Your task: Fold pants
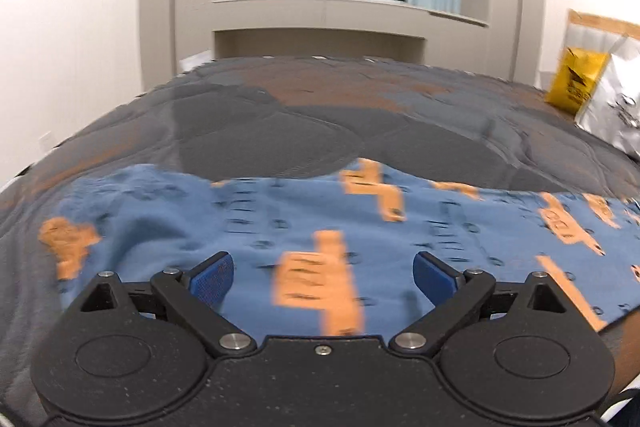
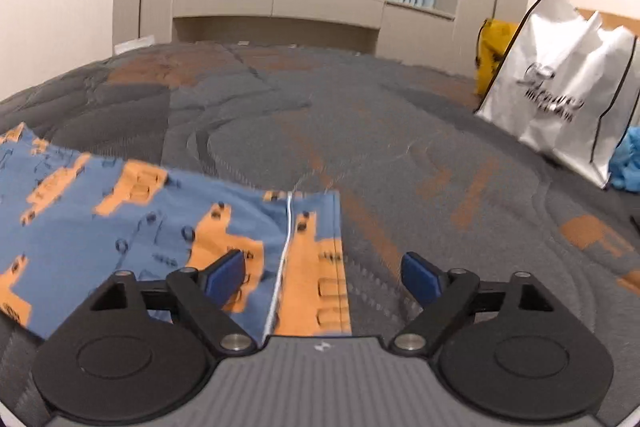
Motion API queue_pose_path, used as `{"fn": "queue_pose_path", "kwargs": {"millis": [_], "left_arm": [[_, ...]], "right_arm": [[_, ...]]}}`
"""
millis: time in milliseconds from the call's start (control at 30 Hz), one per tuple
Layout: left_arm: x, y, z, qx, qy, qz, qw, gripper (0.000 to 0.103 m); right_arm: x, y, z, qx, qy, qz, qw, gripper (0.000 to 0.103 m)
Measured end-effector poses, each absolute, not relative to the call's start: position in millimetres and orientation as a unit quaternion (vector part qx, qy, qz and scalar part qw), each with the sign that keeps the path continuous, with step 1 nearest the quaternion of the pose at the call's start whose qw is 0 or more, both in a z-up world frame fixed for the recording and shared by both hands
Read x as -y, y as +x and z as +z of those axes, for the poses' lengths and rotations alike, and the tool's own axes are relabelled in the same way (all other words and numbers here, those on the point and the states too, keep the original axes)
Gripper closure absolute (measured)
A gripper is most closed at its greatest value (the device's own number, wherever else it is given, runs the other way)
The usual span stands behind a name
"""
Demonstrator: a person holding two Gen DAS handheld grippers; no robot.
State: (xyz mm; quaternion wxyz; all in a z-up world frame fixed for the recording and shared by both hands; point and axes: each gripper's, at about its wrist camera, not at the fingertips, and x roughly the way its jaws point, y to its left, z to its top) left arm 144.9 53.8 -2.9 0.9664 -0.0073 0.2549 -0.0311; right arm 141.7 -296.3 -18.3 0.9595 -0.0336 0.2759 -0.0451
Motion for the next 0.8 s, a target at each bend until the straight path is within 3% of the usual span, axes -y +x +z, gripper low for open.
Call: {"fn": "queue_pose_path", "kwargs": {"millis": [133, 267, 400, 467, 533, 667, 700, 733, 800], "left_arm": [[-89, 115, 11, -0.204, -0.026, -0.002, 0.979, 0.001], [-140, 100, 14, -0.177, -0.057, 0.060, 0.981, 0.001], [-191, 113, 9, -0.205, -0.101, 0.121, 0.966, 0.001], [-213, 119, 6, -0.225, -0.148, 0.124, 0.955, 0.007], [-232, 125, 3, -0.232, -0.200, 0.110, 0.946, 0.014], [-239, 132, 3, -0.228, -0.217, 0.093, 0.945, 0.026], [-237, 133, 3, -0.229, -0.213, 0.084, 0.946, 0.033], [-235, 135, 2, -0.231, -0.210, 0.075, 0.947, 0.050], [-233, 142, -4, -0.240, -0.211, 0.059, 0.946, 0.074]], "right_arm": [[267, 147, 10, -0.239, -0.053, -0.021, 0.969, 0.000], [220, 173, 32, -0.226, -0.059, 0.098, 0.967, 0.000], [159, 224, 38, -0.241, -0.052, 0.236, 0.940, 0.000], [128, 250, 37, -0.251, -0.049, 0.285, 0.924, 0.001], [99, 280, 36, -0.269, -0.036, 0.324, 0.906, 0.007], [56, 336, 27, -0.318, 0.010, 0.367, 0.874, 0.031], [47, 348, 23, -0.331, 0.010, 0.370, 0.868, 0.042], [41, 354, 20, -0.341, 0.008, 0.370, 0.864, 0.048], [36, 364, 13, -0.357, 0.006, 0.363, 0.861, 0.076]]}}
